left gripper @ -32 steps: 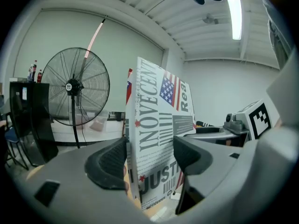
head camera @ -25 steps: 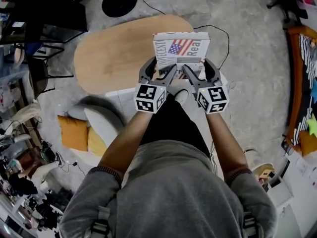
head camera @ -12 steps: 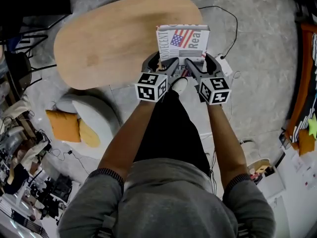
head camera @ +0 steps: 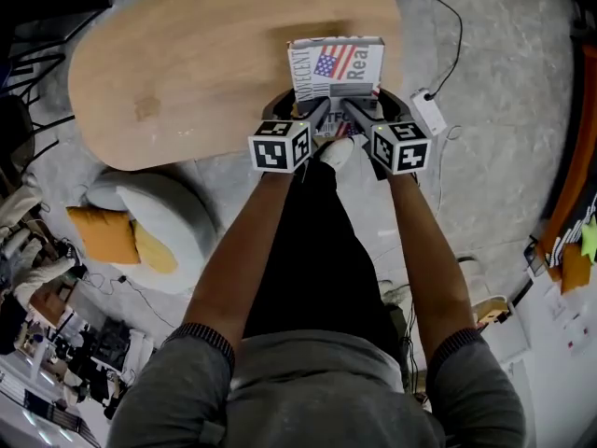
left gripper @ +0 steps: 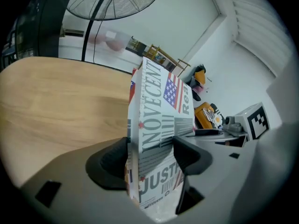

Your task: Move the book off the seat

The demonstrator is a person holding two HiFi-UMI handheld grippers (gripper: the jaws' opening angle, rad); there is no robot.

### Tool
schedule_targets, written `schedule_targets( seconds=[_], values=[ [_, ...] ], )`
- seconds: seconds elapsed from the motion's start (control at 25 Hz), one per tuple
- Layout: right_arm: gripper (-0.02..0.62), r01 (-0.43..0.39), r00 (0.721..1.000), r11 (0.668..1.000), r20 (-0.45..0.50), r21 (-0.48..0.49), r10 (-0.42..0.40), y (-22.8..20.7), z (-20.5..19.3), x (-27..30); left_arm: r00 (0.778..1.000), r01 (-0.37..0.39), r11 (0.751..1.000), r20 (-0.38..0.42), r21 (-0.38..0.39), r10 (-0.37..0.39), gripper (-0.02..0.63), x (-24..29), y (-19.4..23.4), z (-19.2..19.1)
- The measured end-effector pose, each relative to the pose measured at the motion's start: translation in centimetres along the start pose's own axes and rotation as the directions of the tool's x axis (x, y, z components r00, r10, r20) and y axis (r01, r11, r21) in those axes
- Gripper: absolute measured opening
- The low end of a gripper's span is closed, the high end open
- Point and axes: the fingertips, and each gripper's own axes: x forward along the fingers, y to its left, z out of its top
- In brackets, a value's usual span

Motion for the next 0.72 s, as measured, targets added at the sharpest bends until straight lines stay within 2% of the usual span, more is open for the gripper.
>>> schedule_targets(
  seconds=[0.16, 0.32, 0.48, 0.56, 0.64, 0.72],
  values=[
    [0.353, 0.013, 0.999, 1.0, -0.049, 0.021, -0.012, -0.6, -1.2, 2.5, 1.0, -0.003, 0.997, -0.027, -0.08, 0.0, 0.325, 1.9, 2.2, -1.1],
    [0.359, 0.009, 0.997, 0.997, -0.077, 0.083, -0.003, -1.5, -1.5, 3.6, 0.998, -0.004, 0.991, -0.067, -0.136, -0.005, 0.325, 3.3, 3.0, -1.5],
    [0.364, 0.011, 0.997, 0.997, -0.082, 0.079, -0.005, -1.6, -1.1, 3.5, 0.994, -0.001, 0.983, -0.11, -0.185, -0.02, 0.325, 3.5, 3.5, -2.6],
    [0.364, 0.026, 0.997, 0.999, -0.073, 0.043, -0.022, -1.3, -0.2, 2.9, 0.995, -0.011, 0.985, -0.103, -0.173, -0.007, 0.325, 2.8, 3.9, -2.2],
    [0.364, 0.033, 0.998, 0.999, -0.057, 0.015, -0.032, -0.7, 0.8, 1.9, 0.996, -0.028, 0.991, -0.091, -0.131, 0.017, 0.325, 1.6, 4.1, -1.5],
    [0.364, 0.015, 0.999, 1.0, -0.035, 0.005, -0.015, 0.3, 1.4, 1.1, 0.996, -0.038, 0.995, -0.082, -0.095, 0.03, 0.325, 0.2, 4.0, -0.9]
  ],
)
